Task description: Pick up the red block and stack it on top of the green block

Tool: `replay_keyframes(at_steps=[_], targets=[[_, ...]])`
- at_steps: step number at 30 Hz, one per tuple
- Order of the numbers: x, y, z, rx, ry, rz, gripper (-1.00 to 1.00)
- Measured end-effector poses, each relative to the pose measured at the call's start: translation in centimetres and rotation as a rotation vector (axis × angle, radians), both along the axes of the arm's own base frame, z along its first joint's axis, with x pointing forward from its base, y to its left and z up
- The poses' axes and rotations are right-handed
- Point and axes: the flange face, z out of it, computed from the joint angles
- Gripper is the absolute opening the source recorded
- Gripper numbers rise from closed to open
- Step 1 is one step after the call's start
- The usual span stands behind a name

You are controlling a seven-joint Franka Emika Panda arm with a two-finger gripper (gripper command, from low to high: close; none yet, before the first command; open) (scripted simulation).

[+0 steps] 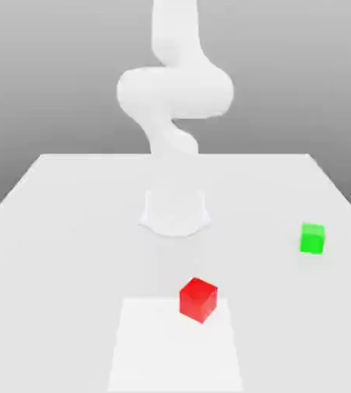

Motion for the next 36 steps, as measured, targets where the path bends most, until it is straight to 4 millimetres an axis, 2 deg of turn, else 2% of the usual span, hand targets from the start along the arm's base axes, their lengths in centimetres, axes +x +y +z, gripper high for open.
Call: replay_keyframes(at_steps=[4,7,9,13,17,19,24,25,31,36], targets=[[3.5,1.0,-9.9,-0.098,0.146,0.148,0.0],[4.5,1.8,-17.4,-0.16,0.252,0.268,0.0],[4.4,2.3,-22.4,-0.198,0.323,0.353,0.0],[2.3,3.1,-32.6,-0.263,0.471,0.543,0.0],[-2.2,3.7,-42.8,-0.311,0.624,0.763,0.0],[-3.4,4.0,-46.3,-0.322,0.659,0.821,0.0],[-3.9,3.8,-51.1,-0.324,0.671,0.832,0.0],[-4.0,3.8,-51.6,-0.324,0.671,0.832,-1.0],[-4.0,3.8,-51.9,-0.323,0.673,0.832,-1.0],[-3.8,3.8,-48.7,-0.322,0.673,0.832,-1.0]])
